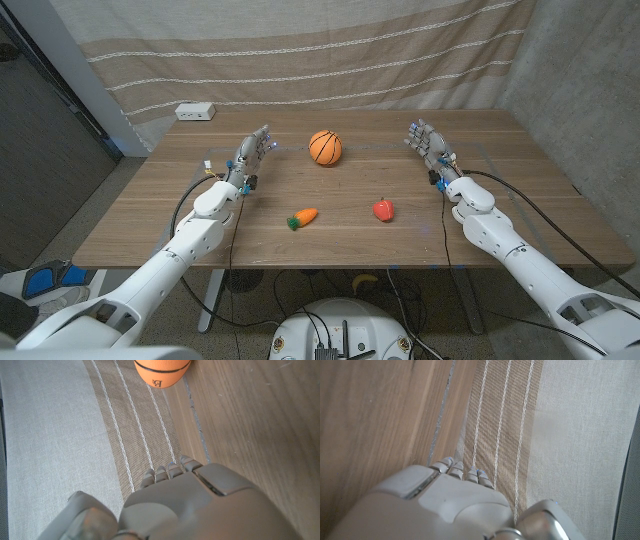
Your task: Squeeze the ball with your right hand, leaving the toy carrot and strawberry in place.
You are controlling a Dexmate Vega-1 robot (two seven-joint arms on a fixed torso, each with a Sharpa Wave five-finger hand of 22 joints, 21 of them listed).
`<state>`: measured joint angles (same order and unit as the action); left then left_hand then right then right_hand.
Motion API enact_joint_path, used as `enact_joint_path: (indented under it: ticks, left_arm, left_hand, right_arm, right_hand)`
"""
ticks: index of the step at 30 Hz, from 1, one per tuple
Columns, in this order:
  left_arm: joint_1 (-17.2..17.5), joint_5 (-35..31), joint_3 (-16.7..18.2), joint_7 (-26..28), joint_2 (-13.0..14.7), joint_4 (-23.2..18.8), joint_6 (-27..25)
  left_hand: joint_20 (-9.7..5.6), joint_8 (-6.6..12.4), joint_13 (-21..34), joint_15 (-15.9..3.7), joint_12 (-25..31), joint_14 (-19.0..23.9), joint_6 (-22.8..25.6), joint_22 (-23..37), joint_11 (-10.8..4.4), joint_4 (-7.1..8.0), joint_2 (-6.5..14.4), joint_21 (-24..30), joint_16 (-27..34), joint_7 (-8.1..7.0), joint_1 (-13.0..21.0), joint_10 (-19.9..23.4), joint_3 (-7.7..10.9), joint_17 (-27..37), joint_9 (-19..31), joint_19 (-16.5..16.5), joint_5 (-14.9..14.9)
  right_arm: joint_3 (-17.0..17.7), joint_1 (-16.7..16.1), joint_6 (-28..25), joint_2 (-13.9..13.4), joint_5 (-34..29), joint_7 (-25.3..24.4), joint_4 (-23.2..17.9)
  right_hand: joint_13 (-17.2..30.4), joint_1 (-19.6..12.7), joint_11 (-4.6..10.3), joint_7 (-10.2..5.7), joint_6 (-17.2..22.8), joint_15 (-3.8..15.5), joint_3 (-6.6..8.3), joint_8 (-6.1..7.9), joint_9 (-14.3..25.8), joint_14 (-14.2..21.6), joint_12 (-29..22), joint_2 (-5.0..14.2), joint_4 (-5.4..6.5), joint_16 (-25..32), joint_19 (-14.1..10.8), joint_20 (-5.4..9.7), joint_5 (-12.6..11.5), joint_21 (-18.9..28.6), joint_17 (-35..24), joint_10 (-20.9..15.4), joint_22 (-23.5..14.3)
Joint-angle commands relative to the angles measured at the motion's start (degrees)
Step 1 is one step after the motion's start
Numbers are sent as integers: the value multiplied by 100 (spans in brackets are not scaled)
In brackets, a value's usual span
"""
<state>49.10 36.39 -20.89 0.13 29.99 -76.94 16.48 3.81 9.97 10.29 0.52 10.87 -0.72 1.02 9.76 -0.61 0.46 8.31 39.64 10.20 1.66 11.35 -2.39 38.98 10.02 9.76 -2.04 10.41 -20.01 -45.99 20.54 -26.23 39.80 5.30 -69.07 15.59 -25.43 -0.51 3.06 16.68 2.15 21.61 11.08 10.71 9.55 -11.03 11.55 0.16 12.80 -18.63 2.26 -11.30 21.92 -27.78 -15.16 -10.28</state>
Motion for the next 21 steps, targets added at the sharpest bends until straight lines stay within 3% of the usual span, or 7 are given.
enact_joint_path:
  ticks: [1, 7, 10, 14, 21]
  left_arm:
    - [122, -116, 63, 255, 57, -223, 23]
    - [75, -117, 58, 248, 33, -162, 22]
    - [33, -122, 43, 198, 18, -91, 49]
    - [-8, -118, 30, 181, -12, -35, 54]
    - [-79, -175, -10, 167, -40, 54, 76]
  left_hand:
    - [34, 30, 15, -1, 27, -46, -10, 6, -2, 11, 191, 24, 47, 44, 26, -50, 32, 20, 30, 9, 43]
    - [33, 33, 14, -4, 29, -48, -12, 6, -5, 18, 178, 6, 46, 41, 9, -47, 38, 16, 30, 9, 46]
    - [35, 33, 14, -8, 27, -50, -15, 6, -11, 18, 171, -1, 44, 37, 3, -52, 40, 14, 29, 11, 47]
    - [40, 34, 14, -13, 27, -48, -15, 6, -23, 11, 149, -11, 42, 31, -4, -54, 42, 7, 29, 18, 48]
    - [51, 33, 14, -24, 26, -51, -23, 6, -18, 7, 131, -26, 38, 23, -18, -59, 44, 3, 28, 22, 49]
  right_arm:
    - [112, 267, 518, 353, 157, 288, 976]
    - [124, 267, 580, 384, 104, 153, 1001]
    - [141, 230, 606, 389, 91, 69, 965]
    - [156, 176, 621, 365, 41, -68, 890]
    - [142, 97, 635, 266, -201, -440, 688]
  right_hand:
    - [15, -19, -13, 8, 20, 5, 57, 22, 15, 23, -29, 5, 62, 12, 0, -18, -17, 13, 3, -1, -10]
    - [0, 17, -32, 33, 22, -50, 83, 20, 15, 43, -36, -36, 90, 3, -1, -59, -5, 3, 32, -13, -8]
    - [-17, 62, -114, 85, 21, -120, 105, 17, 14, 102, -52, -68, 118, 12, -37, -114, 7, 5, 58, -51, -7]
    - [-32, 65, -178, 148, 24, -170, 116, 17, 13, 125, -59, -94, 97, 23, -71, -151, 14, 7, 70, -69, -6]
    - [-52, 69, -165, 142, 1, -148, 125, 8, 11, 65, -45, -113, 66, 5, -45, -149, 21, -18, 80, -32, -5]
